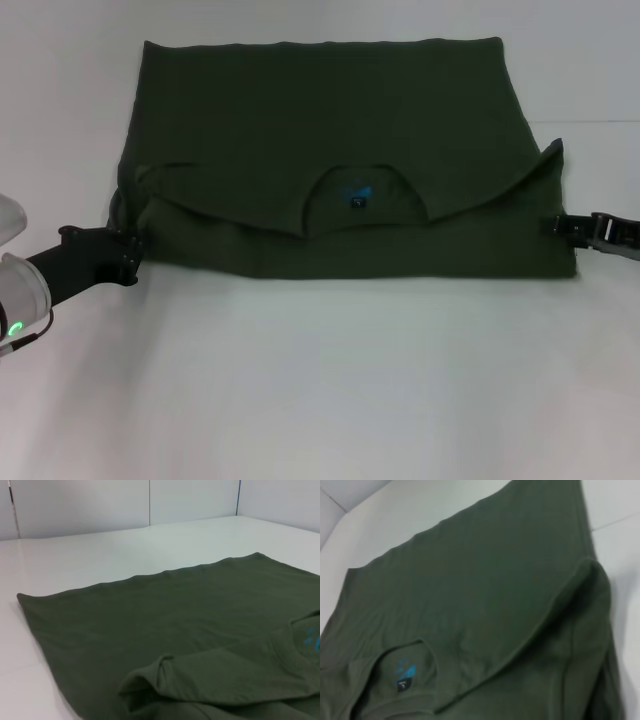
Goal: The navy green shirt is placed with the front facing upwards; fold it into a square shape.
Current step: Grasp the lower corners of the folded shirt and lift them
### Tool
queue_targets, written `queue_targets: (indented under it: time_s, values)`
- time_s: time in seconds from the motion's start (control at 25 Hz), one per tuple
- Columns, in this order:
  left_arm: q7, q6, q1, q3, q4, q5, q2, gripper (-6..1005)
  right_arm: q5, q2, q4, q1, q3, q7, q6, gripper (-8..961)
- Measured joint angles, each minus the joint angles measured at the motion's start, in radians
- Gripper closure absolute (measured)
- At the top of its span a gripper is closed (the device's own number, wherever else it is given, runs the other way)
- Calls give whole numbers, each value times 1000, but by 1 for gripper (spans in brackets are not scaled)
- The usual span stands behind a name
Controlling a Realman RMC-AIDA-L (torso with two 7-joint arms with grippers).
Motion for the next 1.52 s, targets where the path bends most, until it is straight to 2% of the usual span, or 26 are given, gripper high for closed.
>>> queue_targets:
  time_s: [0.2,0.56,0.84,1.24,1.52]
  values:
    - [0,0,3,0,0,0,-1,967,0,-2,4,-13,-1,-5,0,307]
    - [0,0,4,0,0,0,-2,967,0,17,5,-12,-16,-15,-9,337]
    - [0,0,5,0,0,0,-1,966,10,20,-1,-13,-20,-16,-14,361]
    - [-13,1,7,0,0,0,-3,965,19,17,-5,-19,-25,-29,-21,600]
    - [-68,41,21,3,28,5,-1,966,34,15,-5,-32,-16,-62,-40,847]
